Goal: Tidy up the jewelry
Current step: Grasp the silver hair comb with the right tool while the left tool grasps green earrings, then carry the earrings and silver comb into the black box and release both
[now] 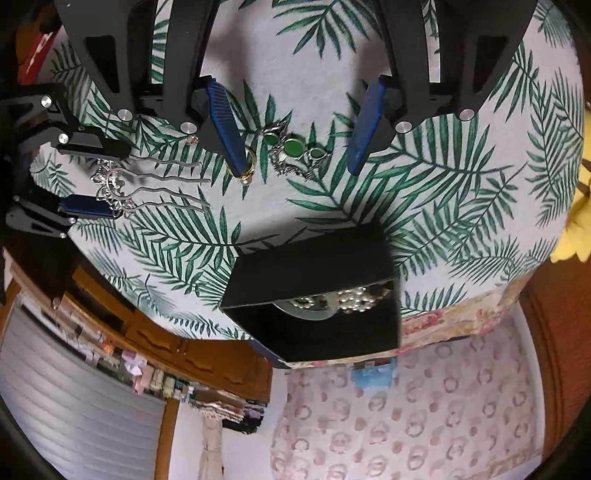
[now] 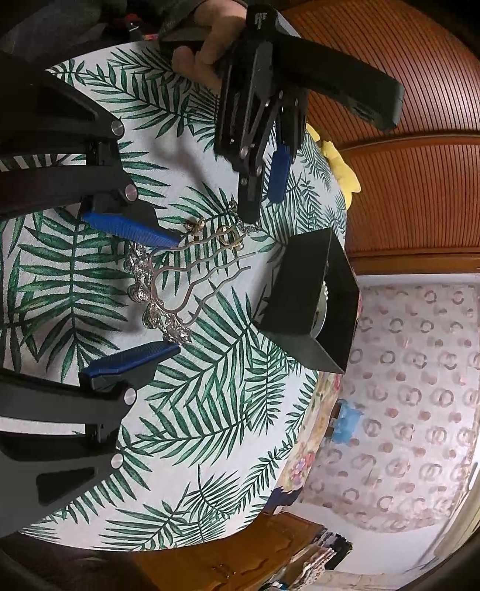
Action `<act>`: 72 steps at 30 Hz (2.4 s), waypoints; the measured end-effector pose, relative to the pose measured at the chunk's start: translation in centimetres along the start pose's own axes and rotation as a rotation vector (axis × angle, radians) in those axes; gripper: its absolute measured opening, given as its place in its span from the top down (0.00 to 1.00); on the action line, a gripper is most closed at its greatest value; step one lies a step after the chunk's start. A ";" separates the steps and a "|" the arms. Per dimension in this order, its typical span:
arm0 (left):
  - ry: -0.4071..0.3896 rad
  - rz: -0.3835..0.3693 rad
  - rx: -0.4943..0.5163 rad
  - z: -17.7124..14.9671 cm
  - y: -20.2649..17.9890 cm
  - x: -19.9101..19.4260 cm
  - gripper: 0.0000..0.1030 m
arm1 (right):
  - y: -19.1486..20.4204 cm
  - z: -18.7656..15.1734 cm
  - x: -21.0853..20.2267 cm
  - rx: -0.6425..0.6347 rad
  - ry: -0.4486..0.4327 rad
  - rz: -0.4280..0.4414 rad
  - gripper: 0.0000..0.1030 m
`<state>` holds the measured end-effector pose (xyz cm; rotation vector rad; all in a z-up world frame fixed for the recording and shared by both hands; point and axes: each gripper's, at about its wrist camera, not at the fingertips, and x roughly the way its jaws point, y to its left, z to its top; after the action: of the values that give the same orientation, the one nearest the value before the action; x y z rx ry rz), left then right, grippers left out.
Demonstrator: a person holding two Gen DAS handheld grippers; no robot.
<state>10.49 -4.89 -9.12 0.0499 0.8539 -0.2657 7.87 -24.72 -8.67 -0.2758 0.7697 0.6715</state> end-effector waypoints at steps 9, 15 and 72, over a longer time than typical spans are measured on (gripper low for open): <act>0.022 0.036 -0.003 -0.6 0.4 0.4 0.67 | 0.0 -0.2 0.0 0.001 0.003 0.002 0.46; 0.031 0.048 -0.004 -1.3 0.8 -0.3 0.74 | 0.3 -0.3 0.1 0.003 0.006 0.004 0.46; -0.206 0.036 0.020 9.9 3.1 -3.3 0.90 | -5.7 9.1 1.5 -0.024 -0.083 -0.013 0.46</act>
<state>16.49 -2.70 -0.31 0.0550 0.6447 -0.2412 17.34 -24.14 -3.41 -0.2727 0.6806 0.6760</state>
